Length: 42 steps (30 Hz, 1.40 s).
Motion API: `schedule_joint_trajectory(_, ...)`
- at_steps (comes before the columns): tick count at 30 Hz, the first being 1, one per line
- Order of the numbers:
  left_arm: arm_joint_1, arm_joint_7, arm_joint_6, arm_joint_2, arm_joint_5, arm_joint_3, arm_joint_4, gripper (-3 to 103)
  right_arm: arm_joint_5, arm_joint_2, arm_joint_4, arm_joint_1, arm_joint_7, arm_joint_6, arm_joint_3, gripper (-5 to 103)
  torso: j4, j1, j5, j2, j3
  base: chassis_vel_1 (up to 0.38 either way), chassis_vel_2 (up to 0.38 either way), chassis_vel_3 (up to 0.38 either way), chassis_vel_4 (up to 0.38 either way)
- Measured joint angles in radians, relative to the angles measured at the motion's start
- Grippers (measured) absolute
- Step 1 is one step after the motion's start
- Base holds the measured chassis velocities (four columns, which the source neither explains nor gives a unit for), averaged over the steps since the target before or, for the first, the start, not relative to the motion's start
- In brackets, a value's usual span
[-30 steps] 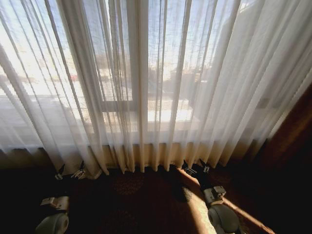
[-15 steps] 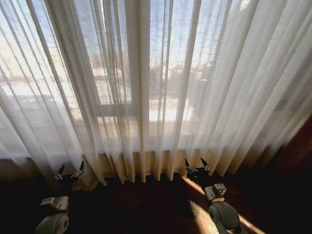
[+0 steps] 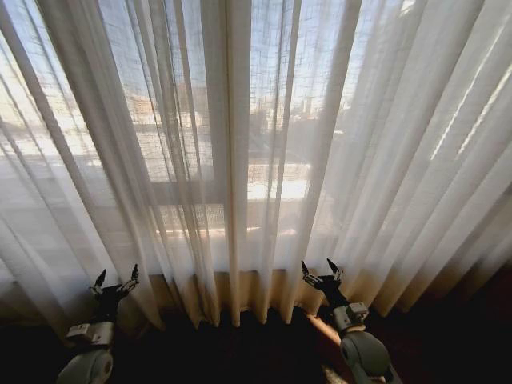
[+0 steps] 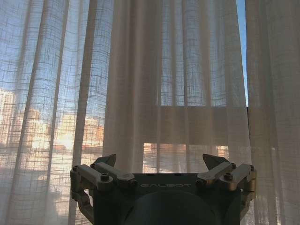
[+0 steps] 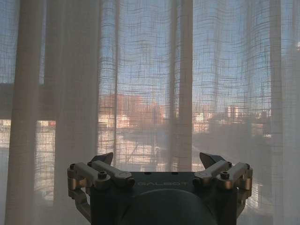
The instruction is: Open the curtains by pulling them apart, changing their state from closed to fully open.
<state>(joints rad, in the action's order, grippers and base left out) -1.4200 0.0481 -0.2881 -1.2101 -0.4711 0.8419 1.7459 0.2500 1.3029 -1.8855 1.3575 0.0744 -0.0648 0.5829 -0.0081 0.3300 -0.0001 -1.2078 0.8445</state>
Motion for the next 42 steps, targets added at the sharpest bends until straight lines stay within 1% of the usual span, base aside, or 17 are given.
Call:
schedule_joint_trajectory(6, 0.0, 0.0, 0.0, 0.0, 0.0, 0.0, 0.0, 100, -0.02, -0.006, 0.046, -0.022, 0.009, -0.021, 0.0, 100, 0.0002, -0.002, 0.0001, -0.001, -0.001, 0.038, -0.043, -0.032, 0.031)
schedule_joint_trajectory(16, 0.0, 0.0, 0.0, 0.0, 0.0, 0.0, 0.0, 100, 0.006, -0.016, 0.079, -0.051, 0.012, -0.013, -0.01, 100, 0.0002, 0.0, 0.0001, 0.0, 0.0, -0.056, 0.054, 0.061, -0.067)
schedule_joint_trajectory(18, 0.0, 0.0, 0.0, 0.0, 0.0, 0.0, 0.0, 100, 0.029, -0.023, 0.086, -0.066, -0.023, 0.015, -0.022, 100, 0.0001, 0.0, 0.0, 0.0, 0.0, -0.153, 0.145, 0.161, -0.173)
schedule_joint_trajectory(21, 0.0, 0.0, 0.0, 0.0, 0.0, 0.0, 0.0, 100, 0.039, -0.03, 0.107, -0.088, -0.046, 0.024, -0.026, 100, 0.0001, 0.0, 0.0, 0.0, 0.0, -0.159, 0.164, 0.161, -0.181)
schedule_joint_trajectory(25, 0.0, 0.0, 0.0, 0.0, 0.0, 0.0, 0.0, 100, 0.021, -0.047, 0.151, -0.128, -0.068, 0.023, -0.034, 100, 0.0002, 0.001, 0.0002, 0.0, 0.0, -0.098, 0.111, 0.131, -0.1)
schedule_joint_trajectory(28, 0.0, 0.0, 0.0, 0.0, 0.0, 0.0, 0.0, 100, -0.006, -0.054, 0.198, -0.186, -0.119, 0.027, -0.06, 100, 0.0, 0.001, 0.0, 0.0, 0.0, -0.054, 0.036, 0.043, -0.046)
schedule_joint_trajectory(29, 0.0, 0.0, 0.0, 0.0, 0.0, 0.0, 0.0, 100, -0.006, -0.054, 0.198, -0.186, -0.119, 0.027, -0.06, 100, 0.0, 0.001, 0.0, 0.0, 0.0, 0.0, 0.0, 0.0, 0.0)
schedule_joint_trajectory(33, 0.0, -0.001, 0.0, 0.0, 0.0, 0.0, 0.0, 100, -0.04, -0.054, 0.276, -0.282, -0.146, 0.028, -0.105, 100, 0.0003, -0.001, -0.0002, -0.001, 0.0, 0.0, 0.0, 0.0, 0.0)
schedule_joint_trajectory(36, 0.0, -0.001, 0.0, 0.0, 0.0, 0.0, 0.0, 100, -0.052, -0.054, 0.326, -0.332, -0.151, 0.028, -0.132, 100, 0.0002, -0.001, 0.0002, -0.001, 0.0, 0.0, 0.0, 0.0, 0.0)
schedule_joint_trajectory(42, 0.0, -0.001, 0.0, 0.0, 0.0, 0.0, 0.0, 100, -0.061, -0.047, 0.462, -0.46, -0.168, 0.001, -0.2, 100, 0.0002, 0.0, -0.0001, 0.0, 0.0, 0.0, 0.0, 0.0, 0.0)
